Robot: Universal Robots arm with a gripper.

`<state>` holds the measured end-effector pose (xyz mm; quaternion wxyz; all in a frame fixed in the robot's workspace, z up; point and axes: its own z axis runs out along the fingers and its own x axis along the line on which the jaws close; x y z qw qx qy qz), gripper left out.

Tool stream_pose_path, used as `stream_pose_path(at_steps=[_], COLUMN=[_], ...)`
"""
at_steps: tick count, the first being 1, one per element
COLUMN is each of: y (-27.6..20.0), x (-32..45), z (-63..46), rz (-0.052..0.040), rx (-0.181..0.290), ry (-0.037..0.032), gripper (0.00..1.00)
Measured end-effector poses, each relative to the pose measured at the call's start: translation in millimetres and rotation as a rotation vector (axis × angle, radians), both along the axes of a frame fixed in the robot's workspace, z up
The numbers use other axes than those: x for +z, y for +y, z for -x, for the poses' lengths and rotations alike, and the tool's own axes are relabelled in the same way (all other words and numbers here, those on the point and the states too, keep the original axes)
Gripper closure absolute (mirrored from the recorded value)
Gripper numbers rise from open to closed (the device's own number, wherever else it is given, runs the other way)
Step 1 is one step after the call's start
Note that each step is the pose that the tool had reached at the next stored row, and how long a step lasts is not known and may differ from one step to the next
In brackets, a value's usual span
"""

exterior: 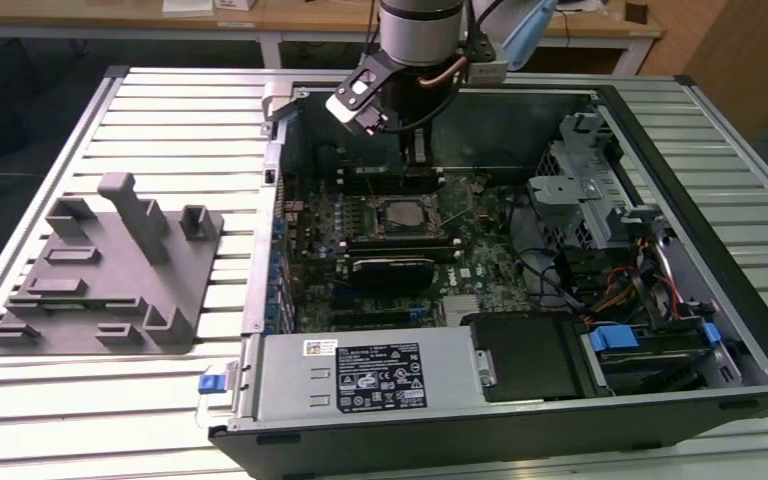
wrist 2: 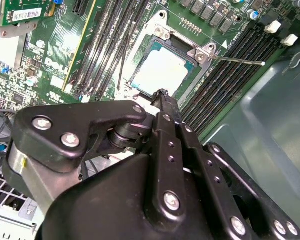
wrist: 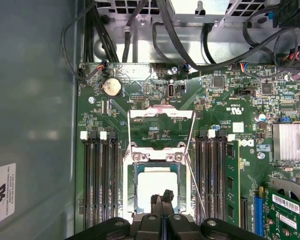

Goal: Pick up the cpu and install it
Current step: 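Close the cpu cover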

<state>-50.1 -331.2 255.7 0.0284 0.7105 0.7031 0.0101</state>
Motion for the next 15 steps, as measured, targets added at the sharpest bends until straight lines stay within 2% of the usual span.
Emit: stream_pose_path(at_steps=[6, 15], y=[0.0, 0.1], x=[0.1, 0.0], z=[-0.7, -13.0], rz=[0.0002, -0.0001], rx=[0.0, 0.0], ry=[0.0002, 0.0], gripper=[0.89, 0.89])
